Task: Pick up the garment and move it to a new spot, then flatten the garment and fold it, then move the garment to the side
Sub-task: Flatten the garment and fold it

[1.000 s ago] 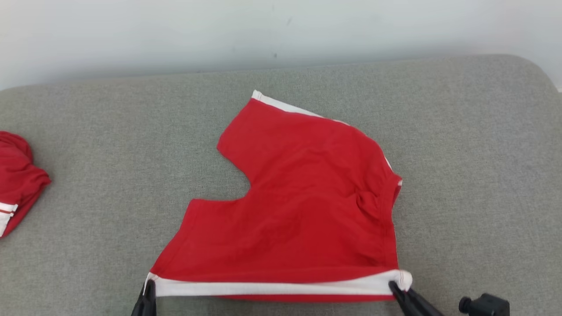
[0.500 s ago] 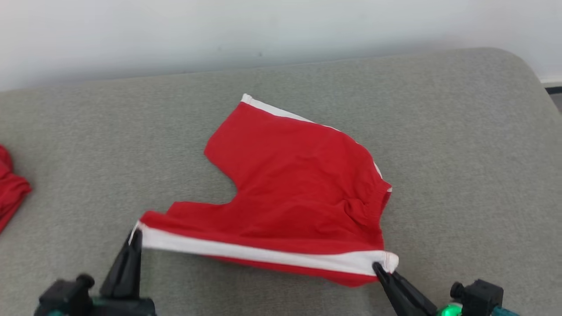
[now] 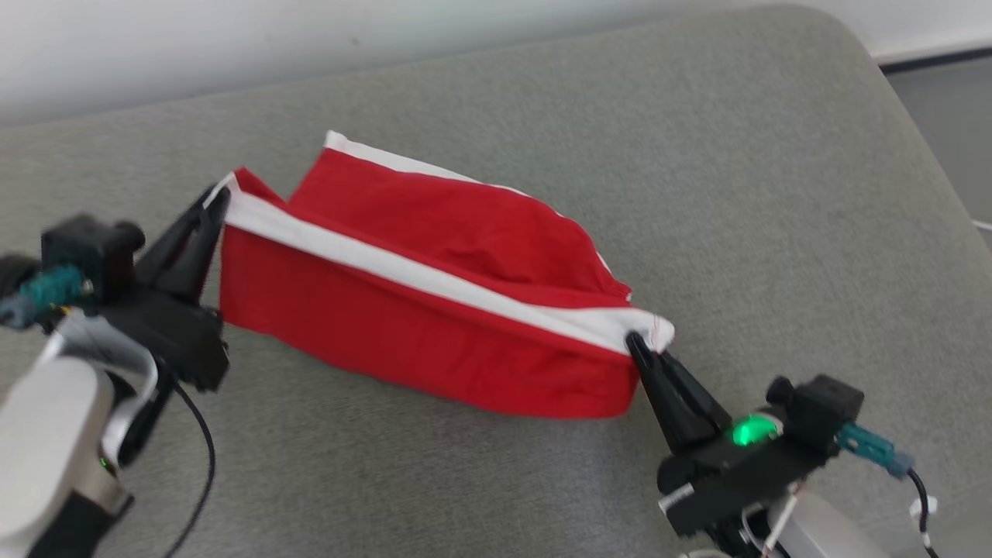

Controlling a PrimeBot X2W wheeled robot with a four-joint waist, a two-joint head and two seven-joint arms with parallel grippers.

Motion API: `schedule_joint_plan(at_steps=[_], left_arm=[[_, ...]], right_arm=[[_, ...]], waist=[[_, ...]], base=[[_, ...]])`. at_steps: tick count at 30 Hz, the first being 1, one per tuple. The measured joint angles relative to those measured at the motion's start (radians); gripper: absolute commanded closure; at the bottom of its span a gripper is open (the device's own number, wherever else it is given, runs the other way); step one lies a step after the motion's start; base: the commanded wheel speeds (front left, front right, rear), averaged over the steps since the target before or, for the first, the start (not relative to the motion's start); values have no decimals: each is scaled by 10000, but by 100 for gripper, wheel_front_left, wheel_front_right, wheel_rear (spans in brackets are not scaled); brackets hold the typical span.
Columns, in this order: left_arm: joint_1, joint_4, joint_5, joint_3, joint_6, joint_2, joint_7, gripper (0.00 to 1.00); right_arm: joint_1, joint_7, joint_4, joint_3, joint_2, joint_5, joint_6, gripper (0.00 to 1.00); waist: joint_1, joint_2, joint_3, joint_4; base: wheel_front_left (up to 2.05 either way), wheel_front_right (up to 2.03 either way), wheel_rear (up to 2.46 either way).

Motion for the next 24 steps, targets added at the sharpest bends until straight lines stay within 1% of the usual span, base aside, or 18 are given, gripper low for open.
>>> schedule_joint_plan(at_steps=[6,9,12,15,16,20,23,24], left_arm=[[-1868,1158,-476,-1081,-4,602,497,100],[-2584,1705,-715,-1582,-4,717,646,100],[-3196,2226,-803,-2201,-4,871,740,100],[-3847,2704,-1028,-2629,-4,872,709,100],[-3847,2704,-1028,-2629,-4,872,709,100],[-4471,3486,-1028,-3279,-4,807,704,100],[-4776,3963,-1081,-3624,-4,725,407,100],[-4851,4103,-1122,-3714,-2,675,301,100]], right_arm=[[-1029,0,621,-180,719,-180,0,100],[-1460,-2,932,-98,930,-322,0,100],[-1847,0,1141,-222,1164,-491,0,100],[-2150,0,1361,-301,1411,-692,0,100],[-2150,0,1361,-301,1411,-692,0,100],[-2397,0,1703,-31,1582,-865,0,100],[-2567,0,1812,21,1684,-961,0,100],[-2590,0,1837,8,1695,-974,0,98]], waist=[[1,0,681,-581],[0,0,1018,-844],[0,1,1340,-1075],[0,1,1629,-1279],[0,1,1629,-1279],[0,1,1946,-1489],[0,1,2085,-1619],[0,1,2112,-1646]], base=[[0,0,0],[0,0,0],[0,0,0],[0,0,0],[0,0,0],[0,0,0],[0,0,0],[0,0,0]])
